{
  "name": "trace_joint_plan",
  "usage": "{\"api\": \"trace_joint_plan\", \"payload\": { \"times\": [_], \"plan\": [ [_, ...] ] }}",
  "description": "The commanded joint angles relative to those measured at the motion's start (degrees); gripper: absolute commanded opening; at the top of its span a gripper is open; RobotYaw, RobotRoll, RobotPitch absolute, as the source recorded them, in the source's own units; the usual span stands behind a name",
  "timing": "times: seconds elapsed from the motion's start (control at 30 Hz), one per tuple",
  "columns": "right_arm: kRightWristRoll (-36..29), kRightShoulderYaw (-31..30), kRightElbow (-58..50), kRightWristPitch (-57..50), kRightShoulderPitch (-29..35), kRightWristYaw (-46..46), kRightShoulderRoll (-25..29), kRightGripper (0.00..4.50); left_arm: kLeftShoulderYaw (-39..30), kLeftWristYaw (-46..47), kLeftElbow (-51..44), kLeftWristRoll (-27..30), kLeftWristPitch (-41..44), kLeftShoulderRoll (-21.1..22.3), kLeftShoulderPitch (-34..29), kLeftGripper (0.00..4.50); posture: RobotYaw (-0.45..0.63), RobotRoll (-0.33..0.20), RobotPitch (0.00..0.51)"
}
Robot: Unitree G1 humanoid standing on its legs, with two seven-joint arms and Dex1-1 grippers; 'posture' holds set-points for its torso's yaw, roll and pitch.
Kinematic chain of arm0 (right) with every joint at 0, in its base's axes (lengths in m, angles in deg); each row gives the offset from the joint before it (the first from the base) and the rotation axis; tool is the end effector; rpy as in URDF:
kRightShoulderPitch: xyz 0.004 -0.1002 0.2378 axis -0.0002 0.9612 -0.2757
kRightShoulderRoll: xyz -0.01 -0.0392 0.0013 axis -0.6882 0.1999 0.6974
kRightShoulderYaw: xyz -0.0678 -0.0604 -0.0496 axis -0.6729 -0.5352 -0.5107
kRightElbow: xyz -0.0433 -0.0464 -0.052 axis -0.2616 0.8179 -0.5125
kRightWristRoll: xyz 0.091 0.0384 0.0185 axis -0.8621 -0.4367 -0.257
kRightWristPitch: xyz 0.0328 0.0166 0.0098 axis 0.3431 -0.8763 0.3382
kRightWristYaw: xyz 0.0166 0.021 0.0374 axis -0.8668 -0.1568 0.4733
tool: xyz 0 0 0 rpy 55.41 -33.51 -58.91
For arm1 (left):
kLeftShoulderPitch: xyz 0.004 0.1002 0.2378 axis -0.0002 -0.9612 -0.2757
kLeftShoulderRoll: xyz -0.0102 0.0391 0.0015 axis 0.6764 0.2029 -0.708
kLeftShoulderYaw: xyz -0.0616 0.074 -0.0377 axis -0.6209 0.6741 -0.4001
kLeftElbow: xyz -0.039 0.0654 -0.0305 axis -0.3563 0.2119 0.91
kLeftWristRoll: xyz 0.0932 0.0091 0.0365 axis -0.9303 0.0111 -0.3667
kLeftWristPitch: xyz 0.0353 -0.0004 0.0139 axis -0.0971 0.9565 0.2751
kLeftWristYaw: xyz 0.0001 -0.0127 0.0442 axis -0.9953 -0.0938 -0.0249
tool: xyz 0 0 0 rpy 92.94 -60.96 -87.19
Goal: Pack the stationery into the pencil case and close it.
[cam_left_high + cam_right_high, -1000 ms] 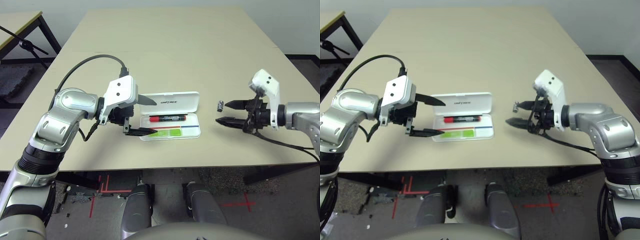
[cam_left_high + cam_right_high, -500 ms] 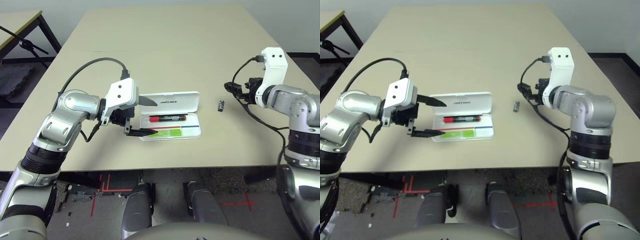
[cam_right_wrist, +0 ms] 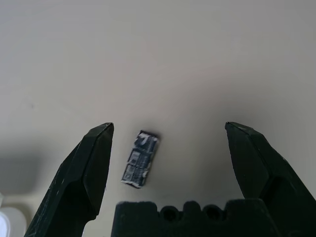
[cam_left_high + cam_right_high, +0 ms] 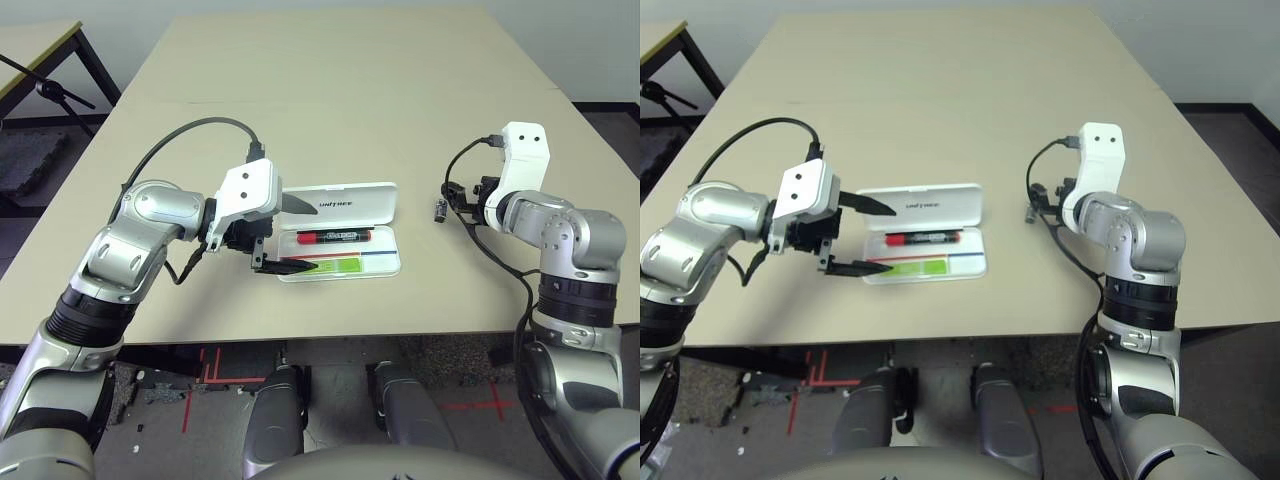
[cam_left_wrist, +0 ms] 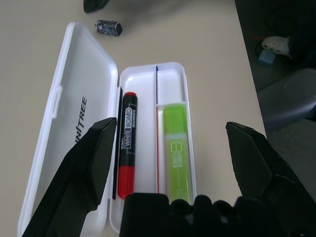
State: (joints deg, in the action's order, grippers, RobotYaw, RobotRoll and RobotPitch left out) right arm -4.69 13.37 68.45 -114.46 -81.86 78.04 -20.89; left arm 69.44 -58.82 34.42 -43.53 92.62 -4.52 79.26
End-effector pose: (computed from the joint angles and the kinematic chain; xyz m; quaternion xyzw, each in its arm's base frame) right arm 0.2814 -0.2049 0.1641 0.0479 0.2594 0.0306 0.9641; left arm 0.2641 0.1962 0.2090 0.2887 0.0629 -0.6404 0.7089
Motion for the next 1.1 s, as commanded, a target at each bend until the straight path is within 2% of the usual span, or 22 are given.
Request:
{"api": "trace_joint_plan", "payload": {
  "times": [0.03, 0.53, 0.83, 0.93, 1.1],
  "plan": [
    [0.61, -1.66, 2.69, 1.43, 0.54, 0.73, -0.68, 4.5, 0.86, 0.56, -2.49, -0.06, 1.82, 0.18, 0.56, 4.47, -0.11, 0.0, 0.122],
    [1.65, -5.87, 10.49, 5.44, 0.19, 3.03, -1.66, 4.5, 1.59, 0.65, -2.84, -0.14, 3.2, -0.53, 1.98, 4.47, -0.11, 0.0, 0.119],
    [1.87, -6.69, 10.74, 5.05, 0.66, 4.02, -1.65, 4.5, 1.76, 0.35, -2.14, -0.42, 1.95, -0.38, 1.36, 4.47, -0.1, 0.0, 0.116],
    [1.9, -6.61, 10.09, 4.59, 1.11, 4.5, -1.02, 3.82, 1.81, 0.31, -1.95, -0.44, 1.7, -0.35, 1.27, 4.5, -0.1, 0.0, 0.116],
    [1.56, -6.07, 8.13, 3.55, 2.71, 5.77, 0.95, 2.05, 2.08, 0.29, -1.05, -0.71, 0.79, -0.68, 1.25, 4.5, -0.11, 0.0, 0.114]
  ]
}}
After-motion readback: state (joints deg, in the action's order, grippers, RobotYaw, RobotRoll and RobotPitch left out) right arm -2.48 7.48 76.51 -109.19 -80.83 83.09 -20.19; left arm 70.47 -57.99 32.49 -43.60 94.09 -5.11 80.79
